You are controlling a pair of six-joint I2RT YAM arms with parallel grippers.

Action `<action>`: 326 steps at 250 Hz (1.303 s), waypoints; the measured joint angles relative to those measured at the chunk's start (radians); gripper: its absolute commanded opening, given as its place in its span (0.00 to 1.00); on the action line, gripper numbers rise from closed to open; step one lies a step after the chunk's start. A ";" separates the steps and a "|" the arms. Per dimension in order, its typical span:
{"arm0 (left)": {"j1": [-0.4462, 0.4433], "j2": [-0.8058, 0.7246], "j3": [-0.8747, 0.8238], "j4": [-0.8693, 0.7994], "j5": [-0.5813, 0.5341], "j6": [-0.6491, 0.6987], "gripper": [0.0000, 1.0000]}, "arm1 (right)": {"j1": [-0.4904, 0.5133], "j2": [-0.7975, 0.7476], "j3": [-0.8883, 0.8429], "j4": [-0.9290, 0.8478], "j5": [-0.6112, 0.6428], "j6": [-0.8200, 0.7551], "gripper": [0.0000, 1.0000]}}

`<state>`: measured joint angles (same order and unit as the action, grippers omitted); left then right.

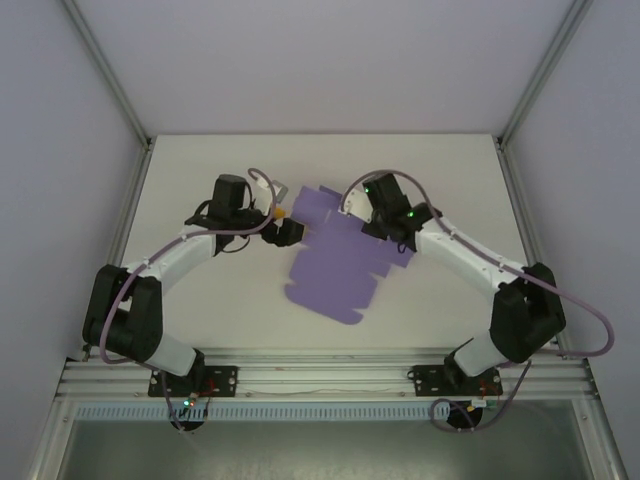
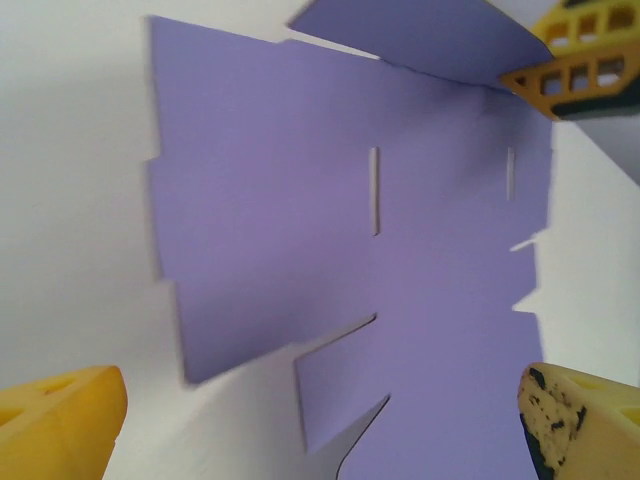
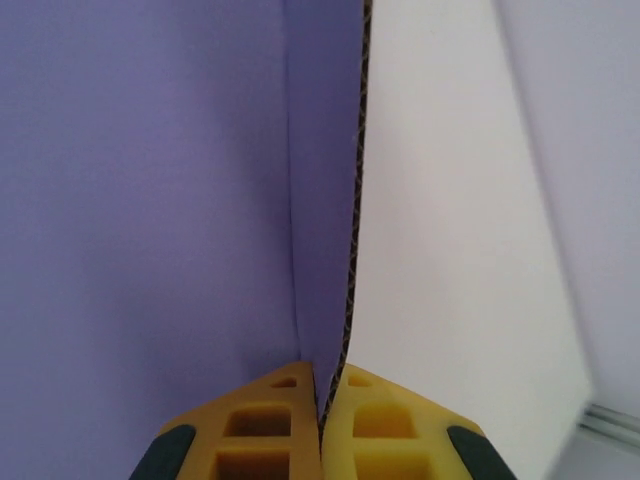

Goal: Assemble paper box

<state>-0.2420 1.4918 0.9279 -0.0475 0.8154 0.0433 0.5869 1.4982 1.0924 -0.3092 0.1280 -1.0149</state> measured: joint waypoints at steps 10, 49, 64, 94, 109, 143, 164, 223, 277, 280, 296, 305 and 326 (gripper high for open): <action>0.000 0.000 -0.006 0.012 -0.029 -0.031 1.00 | 0.015 0.003 -0.058 0.093 0.051 -0.040 0.00; 0.000 0.000 -0.008 0.034 -0.100 -0.144 1.00 | 0.076 0.071 -0.190 0.379 0.207 -0.148 0.00; 0.000 0.008 0.018 0.031 -0.097 -0.187 1.00 | 0.090 0.083 -0.229 0.475 0.226 -0.171 0.00; 0.000 0.063 0.140 0.030 -0.053 -0.284 1.00 | 0.109 0.084 -0.265 0.582 0.245 -0.192 0.00; 0.000 0.090 0.195 0.038 -0.019 -0.339 0.99 | 0.113 0.084 -0.264 0.626 0.250 -0.192 0.00; 0.000 0.152 0.258 0.086 0.073 -0.465 0.90 | 0.114 0.080 -0.264 0.675 0.243 -0.188 0.00; -0.002 0.201 0.299 0.085 0.108 -0.512 0.85 | 0.114 0.073 -0.264 0.674 0.229 -0.187 0.00; -0.034 0.265 0.388 0.006 0.140 -0.514 0.76 | 0.113 0.069 -0.263 0.660 0.193 -0.177 0.00; -0.040 0.262 0.380 -0.011 0.148 -0.515 0.70 | 0.096 0.069 -0.256 0.639 0.159 -0.121 0.00; -0.040 0.261 0.376 -0.008 0.150 -0.517 0.70 | 0.094 0.069 -0.256 0.640 0.157 -0.117 0.00; -0.041 0.255 0.362 -0.005 0.154 -0.518 0.68 | 0.085 0.069 -0.256 0.639 0.142 -0.099 0.00; -0.043 0.253 0.359 -0.006 0.154 -0.519 0.67 | 0.083 0.069 -0.256 0.640 0.136 -0.090 0.00; -0.053 0.253 0.357 -0.008 0.158 -0.527 0.62 | 0.077 0.066 -0.256 0.643 0.126 -0.059 0.00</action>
<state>-0.2955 1.7451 1.2854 -0.0555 0.9737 -0.4835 0.6643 1.5639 0.8360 0.3336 0.2543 -1.0737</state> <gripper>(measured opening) 0.650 0.040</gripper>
